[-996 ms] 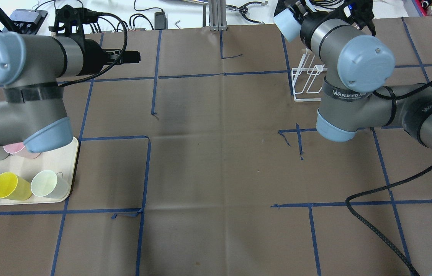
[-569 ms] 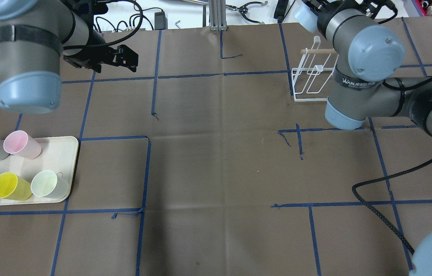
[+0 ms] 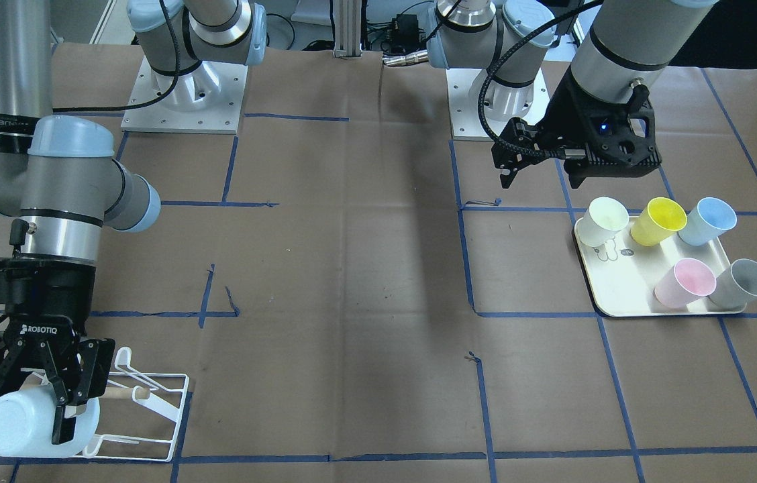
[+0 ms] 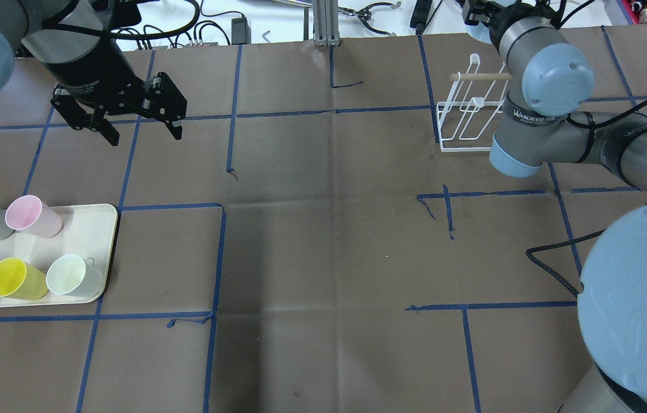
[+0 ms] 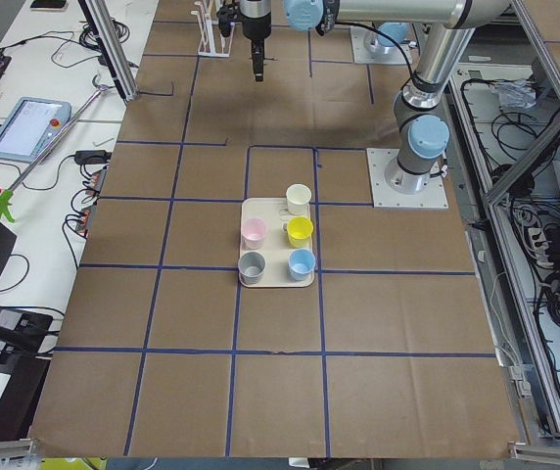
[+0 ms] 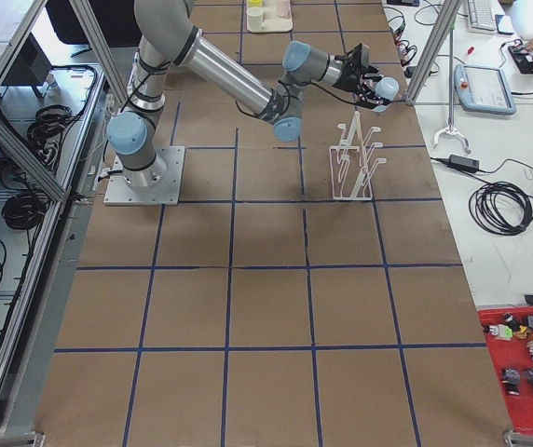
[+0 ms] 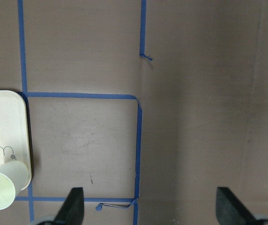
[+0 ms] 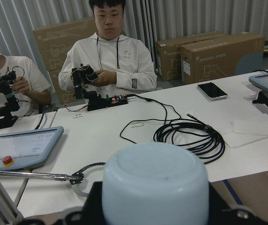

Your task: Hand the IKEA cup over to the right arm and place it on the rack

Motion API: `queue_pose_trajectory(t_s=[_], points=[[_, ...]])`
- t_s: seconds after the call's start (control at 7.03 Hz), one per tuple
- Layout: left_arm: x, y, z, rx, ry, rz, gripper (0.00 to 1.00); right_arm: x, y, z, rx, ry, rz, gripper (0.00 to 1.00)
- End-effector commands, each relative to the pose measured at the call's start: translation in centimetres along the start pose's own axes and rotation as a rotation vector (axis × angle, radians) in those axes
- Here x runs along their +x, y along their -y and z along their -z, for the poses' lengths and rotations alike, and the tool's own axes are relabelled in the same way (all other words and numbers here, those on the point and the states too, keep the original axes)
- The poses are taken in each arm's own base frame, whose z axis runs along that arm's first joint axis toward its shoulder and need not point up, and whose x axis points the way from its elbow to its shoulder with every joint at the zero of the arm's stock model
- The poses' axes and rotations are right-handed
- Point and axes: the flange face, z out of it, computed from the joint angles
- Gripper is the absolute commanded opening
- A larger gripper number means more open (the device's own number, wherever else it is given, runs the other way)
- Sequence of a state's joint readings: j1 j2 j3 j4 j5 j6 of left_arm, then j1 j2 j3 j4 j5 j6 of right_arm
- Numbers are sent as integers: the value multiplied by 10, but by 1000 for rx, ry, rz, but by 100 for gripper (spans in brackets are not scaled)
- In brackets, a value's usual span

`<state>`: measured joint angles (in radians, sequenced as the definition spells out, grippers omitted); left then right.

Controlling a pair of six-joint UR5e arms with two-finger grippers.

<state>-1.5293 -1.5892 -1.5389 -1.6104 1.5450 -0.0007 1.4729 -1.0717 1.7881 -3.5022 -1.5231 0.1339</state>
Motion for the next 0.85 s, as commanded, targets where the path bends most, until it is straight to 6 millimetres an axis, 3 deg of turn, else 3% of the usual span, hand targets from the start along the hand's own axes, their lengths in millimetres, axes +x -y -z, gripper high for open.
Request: queue_pose_trajectory(t_s=[0.0,0.43,0.71], points=[[-29,-25,-9,-16,-4,27,99,6,-26,-20,11,-2,26,9],[-140,-72,-42,-59,34,37,99,16,-33,-26,-4,-14,21,9],[-189,-91,-70,-45,57,-12,99,26,-45,-35,-24,-28,12,9]])
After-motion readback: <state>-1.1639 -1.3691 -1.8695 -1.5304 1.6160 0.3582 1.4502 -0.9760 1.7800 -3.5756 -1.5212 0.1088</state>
